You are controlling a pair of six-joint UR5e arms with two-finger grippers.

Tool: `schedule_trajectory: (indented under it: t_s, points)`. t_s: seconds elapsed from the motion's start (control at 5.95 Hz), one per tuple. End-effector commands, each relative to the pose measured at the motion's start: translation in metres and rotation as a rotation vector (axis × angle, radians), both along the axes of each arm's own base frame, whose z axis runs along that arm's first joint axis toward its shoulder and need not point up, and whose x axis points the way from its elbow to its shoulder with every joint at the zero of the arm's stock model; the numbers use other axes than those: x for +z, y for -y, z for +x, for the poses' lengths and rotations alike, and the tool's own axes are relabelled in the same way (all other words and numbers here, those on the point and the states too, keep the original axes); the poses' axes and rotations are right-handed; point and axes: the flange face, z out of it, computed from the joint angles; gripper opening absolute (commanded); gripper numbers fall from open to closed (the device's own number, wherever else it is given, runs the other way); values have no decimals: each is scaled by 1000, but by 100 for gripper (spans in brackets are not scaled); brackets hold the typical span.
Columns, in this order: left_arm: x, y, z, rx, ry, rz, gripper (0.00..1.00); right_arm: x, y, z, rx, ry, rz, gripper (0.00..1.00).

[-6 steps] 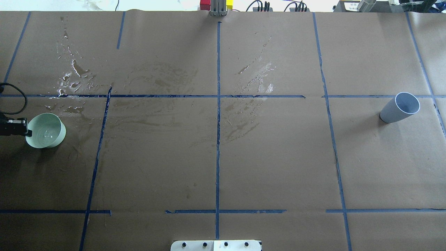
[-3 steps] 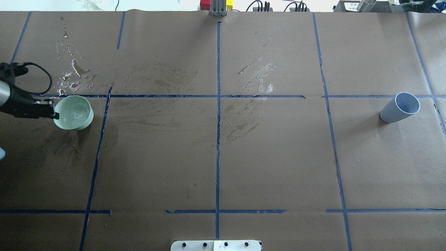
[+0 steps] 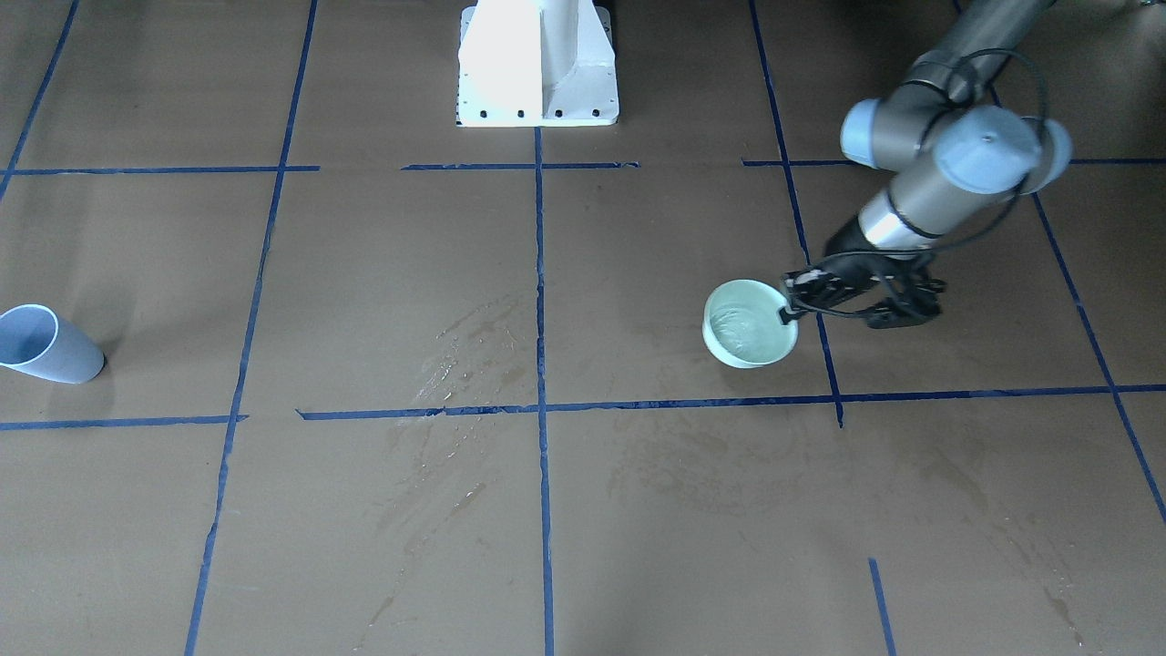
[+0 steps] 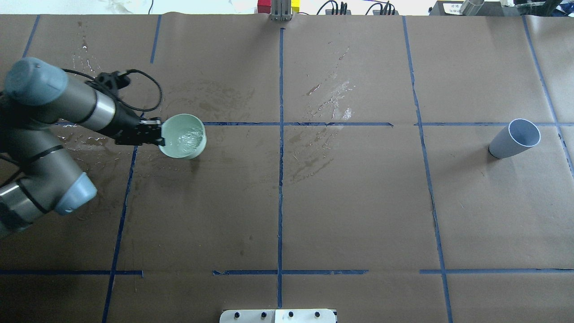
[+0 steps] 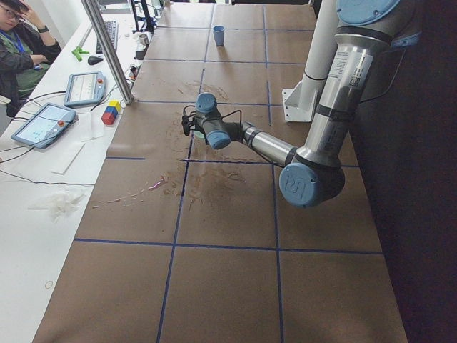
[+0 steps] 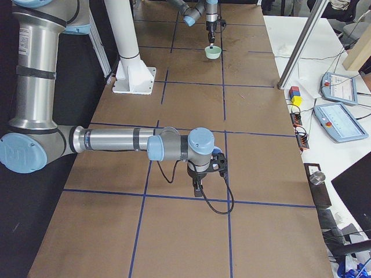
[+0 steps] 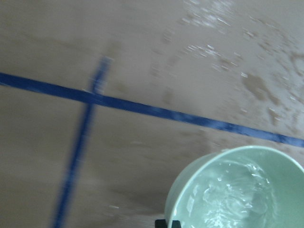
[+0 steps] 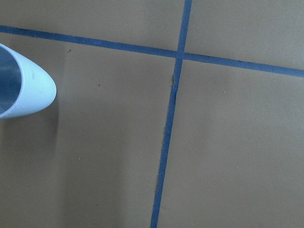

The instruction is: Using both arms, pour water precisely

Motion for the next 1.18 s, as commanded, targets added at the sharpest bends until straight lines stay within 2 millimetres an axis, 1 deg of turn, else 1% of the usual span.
schedule_trajectory:
  t_s: [0.0,0.17,0.34,0.5,0.67,0.84,1.01]
  points:
    - [-87,-20,85,-8,50,6,0,0,0,0,-1,0,1,100]
    - [-114,-31,119,-27,36,-11,0,0,0,0,-1,0,1,100]
    - [-131,-20,149,-48,47,-14,0,0,0,0,-1,0,1,100]
    - [-141,-25,173,-54,58,-4,0,0,0,0,-1,0,1,100]
    - [-138,-26,176,-51,65,-5,1,0,0,0,-1,-1,1,100]
    - [-135,-25,178,-51,70,-8,29,0,0,0,-1,0,1,100]
    - [-134,-24,178,-52,72,-8,78,0,0,0,-1,0,1,100]
